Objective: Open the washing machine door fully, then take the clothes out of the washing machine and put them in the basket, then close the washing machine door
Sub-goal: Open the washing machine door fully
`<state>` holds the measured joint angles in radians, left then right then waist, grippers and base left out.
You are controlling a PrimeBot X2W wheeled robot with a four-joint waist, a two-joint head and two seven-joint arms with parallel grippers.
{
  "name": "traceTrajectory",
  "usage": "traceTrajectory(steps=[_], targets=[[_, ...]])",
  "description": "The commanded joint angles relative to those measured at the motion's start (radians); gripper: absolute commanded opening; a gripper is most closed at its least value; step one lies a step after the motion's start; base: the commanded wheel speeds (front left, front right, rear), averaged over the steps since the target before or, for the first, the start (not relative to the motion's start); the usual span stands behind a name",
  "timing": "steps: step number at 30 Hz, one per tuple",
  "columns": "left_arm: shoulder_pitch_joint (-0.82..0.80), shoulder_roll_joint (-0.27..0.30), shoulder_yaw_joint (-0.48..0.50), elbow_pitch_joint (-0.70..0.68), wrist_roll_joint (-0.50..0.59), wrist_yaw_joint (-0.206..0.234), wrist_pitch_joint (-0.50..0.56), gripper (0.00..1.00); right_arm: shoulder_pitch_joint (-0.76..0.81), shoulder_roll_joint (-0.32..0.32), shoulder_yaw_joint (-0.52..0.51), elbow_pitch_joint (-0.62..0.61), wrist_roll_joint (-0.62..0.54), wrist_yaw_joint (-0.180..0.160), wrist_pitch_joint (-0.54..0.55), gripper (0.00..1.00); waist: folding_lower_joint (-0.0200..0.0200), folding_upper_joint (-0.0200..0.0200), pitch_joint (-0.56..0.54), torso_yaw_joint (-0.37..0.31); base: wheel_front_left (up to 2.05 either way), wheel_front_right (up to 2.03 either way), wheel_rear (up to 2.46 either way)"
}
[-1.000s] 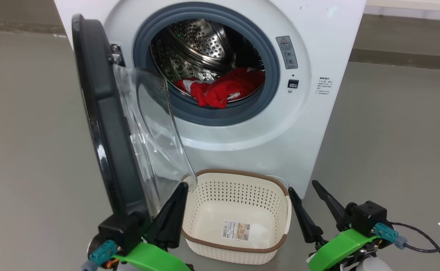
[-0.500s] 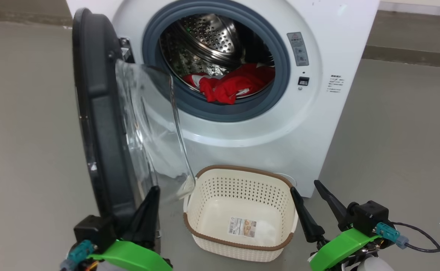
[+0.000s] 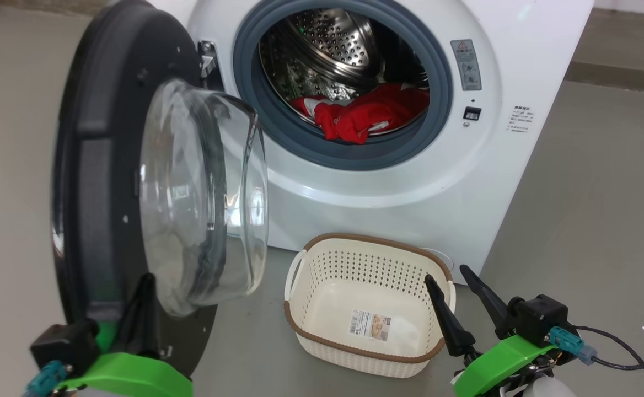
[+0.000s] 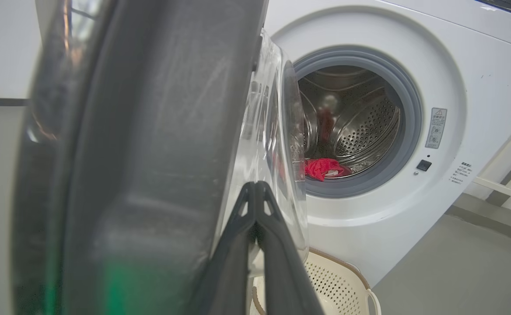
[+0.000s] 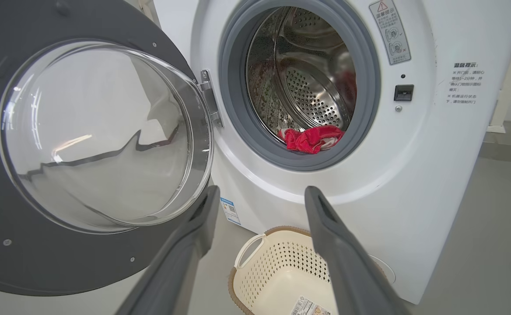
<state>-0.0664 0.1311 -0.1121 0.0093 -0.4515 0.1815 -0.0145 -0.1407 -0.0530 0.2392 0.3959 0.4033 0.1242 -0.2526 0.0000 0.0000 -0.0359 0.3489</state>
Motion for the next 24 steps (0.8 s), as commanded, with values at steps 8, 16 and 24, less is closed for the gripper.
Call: traceTrajectory(steps=[8, 16, 24], targets=[[-0.013, 0.050, 0.125, -0.043, -0.015, 0.068, 0.001, 0.00, -0.037, 0.003, 0.013, -0.021, -0.036, 0.007, -0.009, 1.00, 0.0000, 0.0000, 0.037, 0.017, 0.00, 0.00, 0.00], [-0.043, 0.076, 0.192, 0.002, -0.032, 0.095, -0.025, 0.00, -0.050, 0.003, 0.004, -0.015, -0.068, 0.007, -0.009, 1.00, 0.0000, 0.0000, 0.070, 0.034, 0.00, 0.00, 0.00], [-0.102, 0.112, 0.242, 0.059, -0.056, 0.094, -0.043, 0.00, -0.065, -0.010, 0.013, -0.010, -0.076, 0.007, -0.009, 1.00, 0.0000, 0.0000, 0.097, 0.054, 0.00, 0.00, 0.00]])
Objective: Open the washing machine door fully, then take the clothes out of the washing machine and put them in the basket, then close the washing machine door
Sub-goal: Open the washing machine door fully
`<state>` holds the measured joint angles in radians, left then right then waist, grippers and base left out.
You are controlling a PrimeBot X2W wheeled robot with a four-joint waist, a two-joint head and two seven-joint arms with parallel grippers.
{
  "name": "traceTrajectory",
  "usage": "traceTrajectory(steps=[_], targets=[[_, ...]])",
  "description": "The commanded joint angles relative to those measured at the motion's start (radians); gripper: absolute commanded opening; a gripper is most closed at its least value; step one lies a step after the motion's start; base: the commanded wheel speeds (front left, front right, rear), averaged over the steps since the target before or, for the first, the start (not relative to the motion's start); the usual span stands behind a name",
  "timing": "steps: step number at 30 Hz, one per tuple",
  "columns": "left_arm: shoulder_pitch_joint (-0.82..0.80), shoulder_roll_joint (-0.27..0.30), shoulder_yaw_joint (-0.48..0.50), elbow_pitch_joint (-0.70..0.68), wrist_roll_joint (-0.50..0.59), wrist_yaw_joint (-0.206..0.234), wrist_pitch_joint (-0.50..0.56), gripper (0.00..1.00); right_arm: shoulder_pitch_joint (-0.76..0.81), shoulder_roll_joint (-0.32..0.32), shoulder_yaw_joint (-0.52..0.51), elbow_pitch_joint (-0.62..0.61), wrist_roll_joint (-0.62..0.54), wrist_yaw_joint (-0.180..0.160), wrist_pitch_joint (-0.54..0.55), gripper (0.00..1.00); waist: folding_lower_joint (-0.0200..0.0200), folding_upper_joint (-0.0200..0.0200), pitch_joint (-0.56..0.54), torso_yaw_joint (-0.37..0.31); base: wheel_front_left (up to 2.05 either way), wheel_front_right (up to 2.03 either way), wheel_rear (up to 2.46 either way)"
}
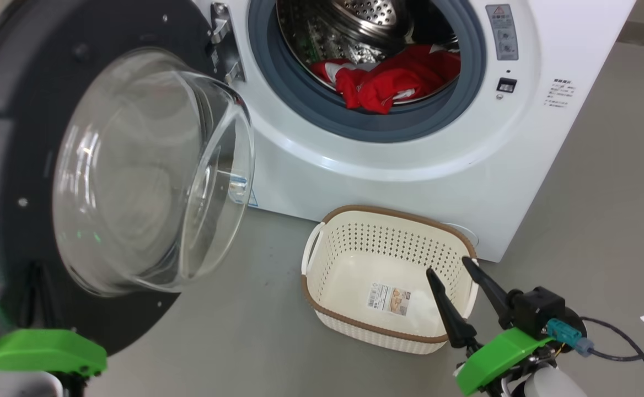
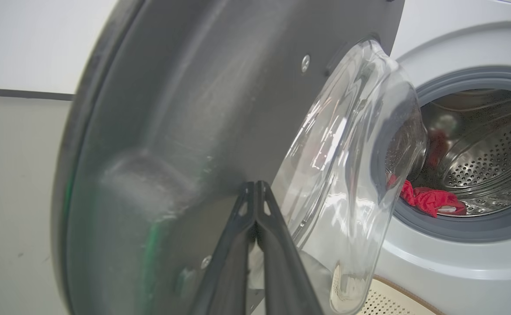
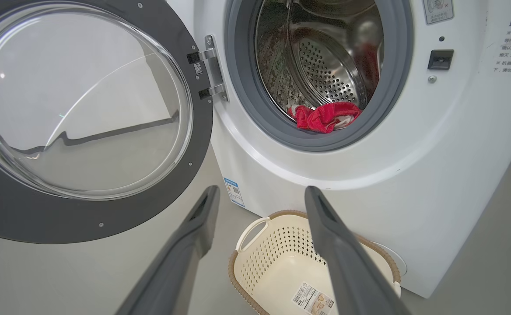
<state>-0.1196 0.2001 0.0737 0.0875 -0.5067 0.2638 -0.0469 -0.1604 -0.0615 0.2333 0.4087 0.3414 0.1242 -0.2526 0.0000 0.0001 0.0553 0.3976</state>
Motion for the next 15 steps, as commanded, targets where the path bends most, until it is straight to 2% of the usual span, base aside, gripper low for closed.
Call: traceTrajectory(steps=[1, 15], targets=[[-0.059, 0.048, 0.062, -0.007, -0.005, 0.008, -0.013, 0.00, -0.048, -0.005, 0.021, -0.023, -0.015, 0.007, -0.009, 1.00, 0.0000, -0.0001, 0.009, 0.007, 0.00, 0.00, 0.00], [-0.197, 0.114, 0.077, 0.178, -0.018, -0.028, -0.043, 0.00, -0.065, -0.040, 0.029, -0.025, -0.017, 0.007, -0.009, 1.00, 0.0000, -0.0001, 0.044, 0.024, 0.00, 0.00, 0.00]])
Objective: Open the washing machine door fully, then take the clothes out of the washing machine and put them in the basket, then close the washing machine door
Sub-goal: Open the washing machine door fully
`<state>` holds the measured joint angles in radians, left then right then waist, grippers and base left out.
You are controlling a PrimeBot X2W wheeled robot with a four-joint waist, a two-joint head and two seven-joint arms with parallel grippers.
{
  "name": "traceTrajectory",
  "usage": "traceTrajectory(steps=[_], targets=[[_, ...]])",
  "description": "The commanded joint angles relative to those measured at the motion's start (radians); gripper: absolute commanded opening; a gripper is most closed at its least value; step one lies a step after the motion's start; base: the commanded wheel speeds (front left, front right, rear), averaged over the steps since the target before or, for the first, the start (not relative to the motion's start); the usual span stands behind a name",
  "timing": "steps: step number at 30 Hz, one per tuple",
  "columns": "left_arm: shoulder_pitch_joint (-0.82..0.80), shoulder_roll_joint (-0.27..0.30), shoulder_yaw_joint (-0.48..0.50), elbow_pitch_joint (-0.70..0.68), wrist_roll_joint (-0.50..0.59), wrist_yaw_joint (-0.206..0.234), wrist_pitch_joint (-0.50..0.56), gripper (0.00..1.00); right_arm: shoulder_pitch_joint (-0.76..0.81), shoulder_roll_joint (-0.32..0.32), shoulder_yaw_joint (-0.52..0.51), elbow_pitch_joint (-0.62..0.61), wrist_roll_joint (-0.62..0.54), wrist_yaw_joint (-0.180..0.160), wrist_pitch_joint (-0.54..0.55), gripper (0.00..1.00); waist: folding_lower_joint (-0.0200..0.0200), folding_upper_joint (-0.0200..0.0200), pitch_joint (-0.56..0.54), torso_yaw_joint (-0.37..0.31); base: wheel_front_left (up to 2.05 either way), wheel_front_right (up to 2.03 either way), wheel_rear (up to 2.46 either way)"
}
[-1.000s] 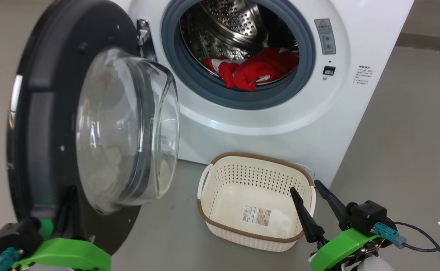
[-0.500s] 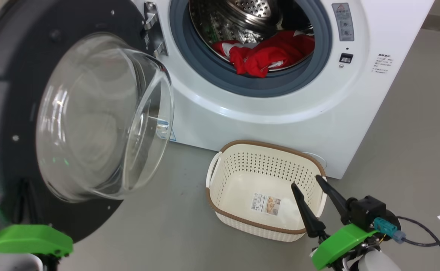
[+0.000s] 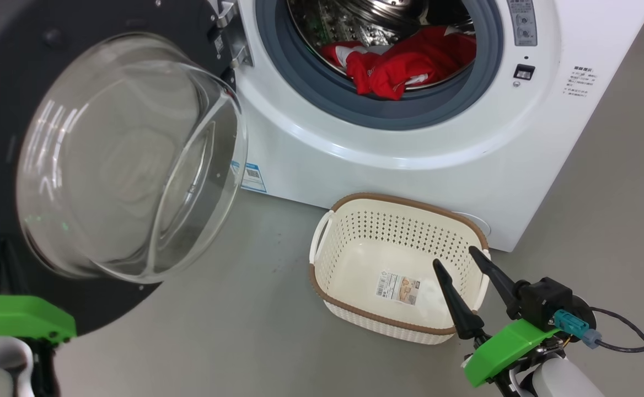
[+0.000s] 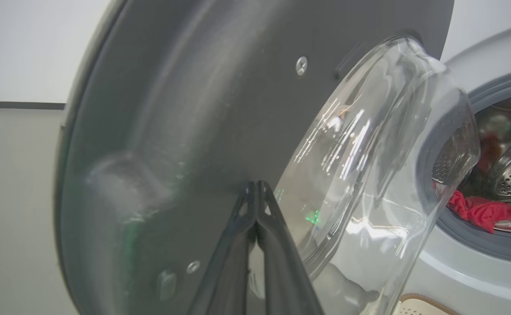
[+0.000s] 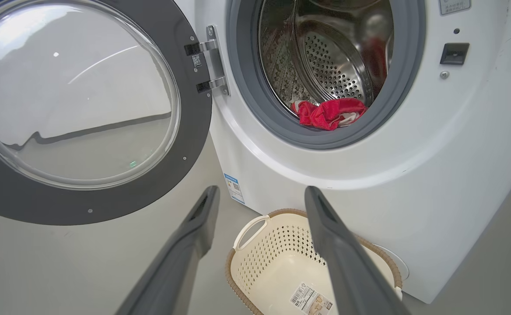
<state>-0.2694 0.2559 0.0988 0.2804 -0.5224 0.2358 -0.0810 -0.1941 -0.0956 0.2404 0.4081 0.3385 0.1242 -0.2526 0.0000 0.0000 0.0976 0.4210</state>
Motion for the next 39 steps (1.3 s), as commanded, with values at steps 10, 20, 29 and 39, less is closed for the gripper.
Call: traceTrajectory(steps=[10, 20, 29, 39], targets=[[-0.144, 0.129, 0.071, 0.150, -0.001, -0.018, -0.030, 0.00, -0.035, -0.019, 0.029, -0.025, -0.015, 0.007, -0.009, 1.00, 0.0000, 0.0000, 0.021, -0.010, 0.00, 0.00, 0.00], [-0.179, 0.170, 0.096, 0.276, -0.020, -0.042, -0.074, 0.00, -0.034, -0.010, 0.039, -0.019, -0.014, 0.007, -0.009, 1.00, 0.0000, 0.0000, 0.014, -0.035, 0.00, 0.00, 0.00], [-0.166, 0.147, 0.080, 0.269, -0.022, -0.048, -0.101, 0.00, -0.030, -0.002, 0.032, -0.015, -0.015, 0.007, -0.009, 1.00, 0.0000, 0.0000, 0.004, -0.035, 0.00, 0.00, 0.00], [-0.101, 0.140, 0.073, 0.142, -0.023, -0.051, -0.115, 1.00, -0.023, 0.017, 0.013, -0.019, -0.004, 0.007, -0.009, 1.00, 0.0000, 0.0000, -0.042, -0.055, 0.00, 0.00, 0.00]])
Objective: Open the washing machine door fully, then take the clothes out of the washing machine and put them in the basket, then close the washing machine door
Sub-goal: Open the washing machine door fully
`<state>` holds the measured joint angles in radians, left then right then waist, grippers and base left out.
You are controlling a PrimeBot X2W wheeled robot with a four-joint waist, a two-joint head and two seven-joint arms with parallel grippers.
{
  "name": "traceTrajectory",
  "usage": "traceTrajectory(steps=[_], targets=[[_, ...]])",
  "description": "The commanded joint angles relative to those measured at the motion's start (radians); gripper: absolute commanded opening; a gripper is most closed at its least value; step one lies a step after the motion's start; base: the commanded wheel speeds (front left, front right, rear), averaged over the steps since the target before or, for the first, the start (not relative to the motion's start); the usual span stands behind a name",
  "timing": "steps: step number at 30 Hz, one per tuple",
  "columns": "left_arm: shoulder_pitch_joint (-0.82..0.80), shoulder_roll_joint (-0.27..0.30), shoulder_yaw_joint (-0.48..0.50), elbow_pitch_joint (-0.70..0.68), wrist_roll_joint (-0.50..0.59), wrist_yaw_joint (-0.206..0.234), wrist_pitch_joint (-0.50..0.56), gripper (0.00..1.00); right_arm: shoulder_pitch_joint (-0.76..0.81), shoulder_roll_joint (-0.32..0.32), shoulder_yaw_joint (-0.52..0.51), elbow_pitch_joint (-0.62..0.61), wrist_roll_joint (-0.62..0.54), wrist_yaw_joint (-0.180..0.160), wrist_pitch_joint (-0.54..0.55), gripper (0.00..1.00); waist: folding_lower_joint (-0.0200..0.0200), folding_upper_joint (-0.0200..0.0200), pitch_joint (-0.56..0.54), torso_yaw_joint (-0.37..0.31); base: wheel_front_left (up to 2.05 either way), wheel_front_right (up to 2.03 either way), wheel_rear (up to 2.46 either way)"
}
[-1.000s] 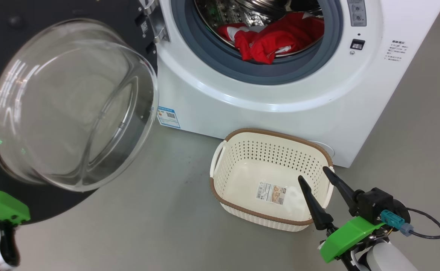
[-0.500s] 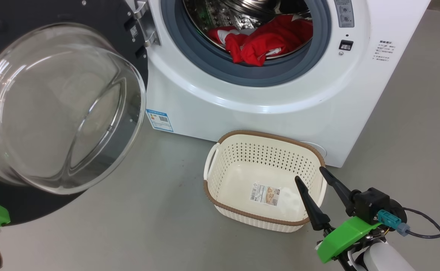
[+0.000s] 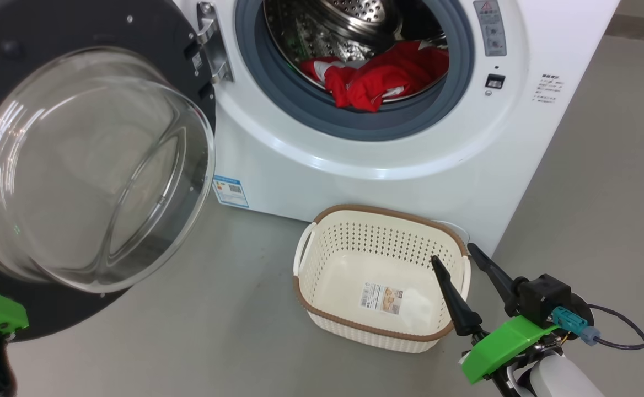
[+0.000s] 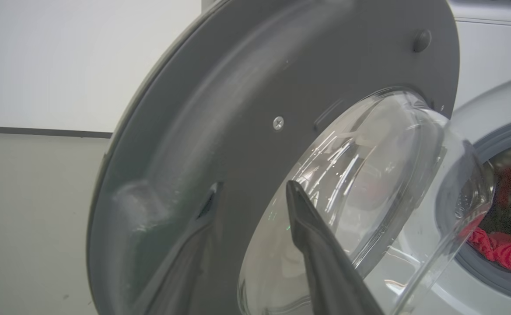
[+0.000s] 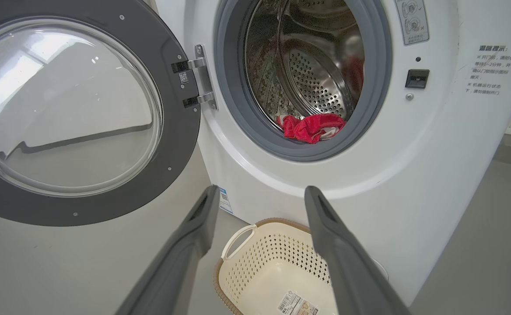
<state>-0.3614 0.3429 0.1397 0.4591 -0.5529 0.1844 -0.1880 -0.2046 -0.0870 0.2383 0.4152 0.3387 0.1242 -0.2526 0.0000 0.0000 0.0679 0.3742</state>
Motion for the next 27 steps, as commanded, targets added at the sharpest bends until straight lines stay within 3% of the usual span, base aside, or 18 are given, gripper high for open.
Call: traceTrajectory(steps=[1, 13, 27], targets=[[-0.002, 0.055, 0.028, -0.058, 0.011, 0.002, -0.004, 1.00, -0.010, 0.011, 0.011, -0.028, -0.004, 0.007, -0.009, 1.00, 0.0000, 0.0000, -0.019, -0.012, 0.00, 0.00, 0.00], [0.101, 0.068, -0.015, -0.354, 0.045, 0.048, 0.098, 1.00, 0.027, 0.031, -0.059, -0.061, 0.000, 0.007, -0.009, 1.00, 0.0000, 0.0000, -0.095, -0.089, 0.00, 0.00, 0.00], [0.168, -0.005, -0.144, -0.569, 0.017, -0.007, 0.135, 1.00, 0.016, 0.036, -0.112, -0.132, -0.048, 0.007, -0.009, 1.00, 0.0000, 0.0000, -0.101, -0.228, 0.00, 0.00, 0.00]])
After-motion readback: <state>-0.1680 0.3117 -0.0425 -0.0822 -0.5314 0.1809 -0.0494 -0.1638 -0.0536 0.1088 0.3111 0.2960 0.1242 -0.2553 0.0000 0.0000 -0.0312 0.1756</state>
